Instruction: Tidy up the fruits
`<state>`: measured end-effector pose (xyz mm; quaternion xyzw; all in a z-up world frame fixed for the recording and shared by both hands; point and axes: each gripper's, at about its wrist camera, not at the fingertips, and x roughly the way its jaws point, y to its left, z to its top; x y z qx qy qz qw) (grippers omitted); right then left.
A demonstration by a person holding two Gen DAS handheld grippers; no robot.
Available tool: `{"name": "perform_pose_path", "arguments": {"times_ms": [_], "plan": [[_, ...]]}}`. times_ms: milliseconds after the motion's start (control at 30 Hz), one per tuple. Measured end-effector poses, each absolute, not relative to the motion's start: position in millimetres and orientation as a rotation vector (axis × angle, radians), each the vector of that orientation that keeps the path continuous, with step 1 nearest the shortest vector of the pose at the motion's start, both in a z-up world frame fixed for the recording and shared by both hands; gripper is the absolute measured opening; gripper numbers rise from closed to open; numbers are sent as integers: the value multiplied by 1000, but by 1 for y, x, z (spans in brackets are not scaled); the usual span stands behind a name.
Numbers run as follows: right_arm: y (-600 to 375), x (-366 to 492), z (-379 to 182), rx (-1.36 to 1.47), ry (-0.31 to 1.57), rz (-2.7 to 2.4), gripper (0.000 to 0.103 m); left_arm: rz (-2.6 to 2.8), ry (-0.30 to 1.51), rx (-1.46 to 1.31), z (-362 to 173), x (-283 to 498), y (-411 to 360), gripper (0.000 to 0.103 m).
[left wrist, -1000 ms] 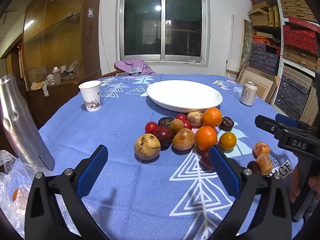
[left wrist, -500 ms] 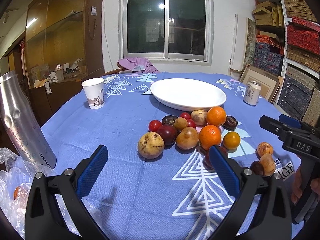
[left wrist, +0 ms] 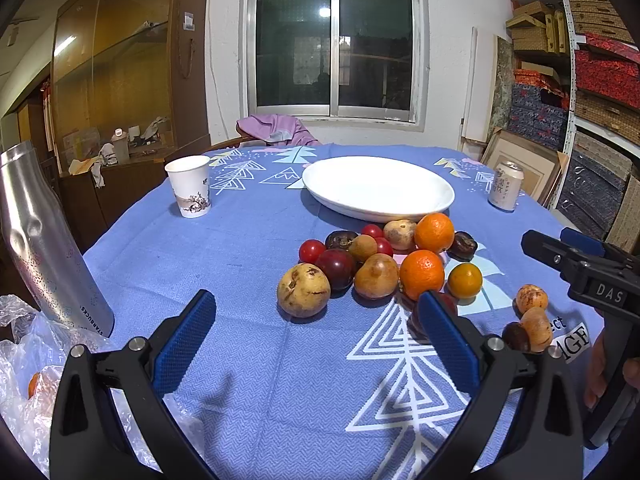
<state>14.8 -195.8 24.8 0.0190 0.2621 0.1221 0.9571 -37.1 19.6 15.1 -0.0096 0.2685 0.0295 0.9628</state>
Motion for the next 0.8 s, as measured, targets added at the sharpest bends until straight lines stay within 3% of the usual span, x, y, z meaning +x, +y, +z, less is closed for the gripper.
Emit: {"name": "perform_pose_path", "arguments": {"times_ms": [467,800], "plan": [[-196,9,28,40,545,262,100,65,561,-24,13,-33,21,99],[-209,-7,9,44,683,368,100,-40,639,-38,6,-19,21,99]]}}
